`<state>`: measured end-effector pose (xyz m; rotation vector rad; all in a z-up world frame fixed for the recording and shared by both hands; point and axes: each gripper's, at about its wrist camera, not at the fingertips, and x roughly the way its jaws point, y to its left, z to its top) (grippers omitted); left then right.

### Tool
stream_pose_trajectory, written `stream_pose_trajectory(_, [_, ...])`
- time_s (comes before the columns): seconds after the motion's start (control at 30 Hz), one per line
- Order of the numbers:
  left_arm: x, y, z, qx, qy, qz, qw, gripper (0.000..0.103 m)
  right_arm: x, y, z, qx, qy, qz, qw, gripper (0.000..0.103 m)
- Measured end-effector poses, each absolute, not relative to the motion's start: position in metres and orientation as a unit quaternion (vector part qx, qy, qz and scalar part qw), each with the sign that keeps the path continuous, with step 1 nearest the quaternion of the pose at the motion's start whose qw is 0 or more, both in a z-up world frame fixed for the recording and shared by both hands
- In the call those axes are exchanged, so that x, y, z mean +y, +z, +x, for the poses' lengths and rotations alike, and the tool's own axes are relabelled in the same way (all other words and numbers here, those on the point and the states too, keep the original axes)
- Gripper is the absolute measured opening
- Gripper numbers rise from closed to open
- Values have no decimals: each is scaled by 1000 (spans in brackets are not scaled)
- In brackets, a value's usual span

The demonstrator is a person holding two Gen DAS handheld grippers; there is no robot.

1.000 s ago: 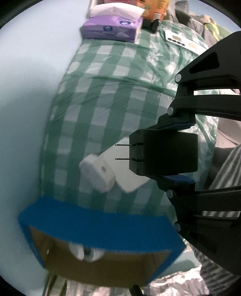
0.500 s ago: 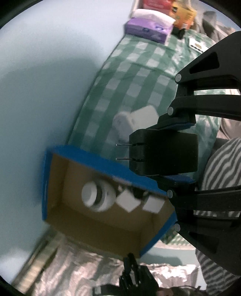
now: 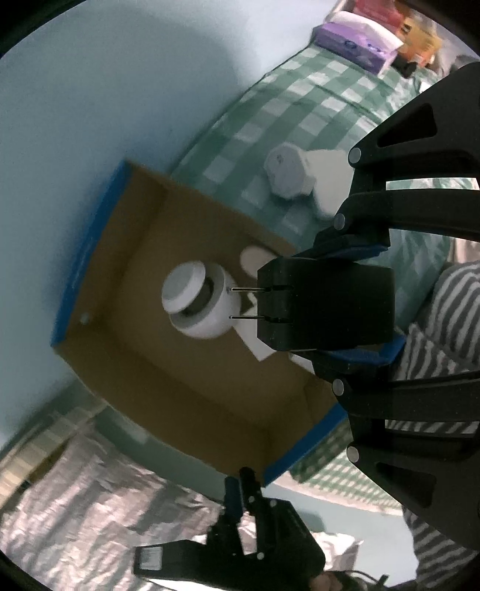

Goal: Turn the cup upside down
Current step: 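Lift the black charger with the right gripper and carry it over the box, then open the right gripper to drop the black charger into the box, then move the right gripper to the white power bank and grasp it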

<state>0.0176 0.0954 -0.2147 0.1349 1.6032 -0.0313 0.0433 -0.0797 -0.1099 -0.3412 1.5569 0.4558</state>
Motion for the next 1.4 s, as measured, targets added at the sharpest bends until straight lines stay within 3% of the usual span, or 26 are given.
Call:
stream_pose_trajectory(0.37, [96, -214, 18, 717, -15, 59, 694, 14, -77, -149, 36, 712, 194, -171, 653, 37])
stream_pose_trajectory(0.77, [94, -214, 16, 717, -15, 64, 694, 14, -93, -142, 45, 708, 178, -132, 670, 40])
stream_pose_trajectory(1.2, [94, -214, 15, 716, -14, 63, 695, 14, -106, -115, 46, 691, 171, -110, 694, 69])
stream_pose_trajectory(1.4, [94, -214, 15, 716, -14, 63, 695, 14, -143, -96, 59, 685, 132, -62, 714, 72])
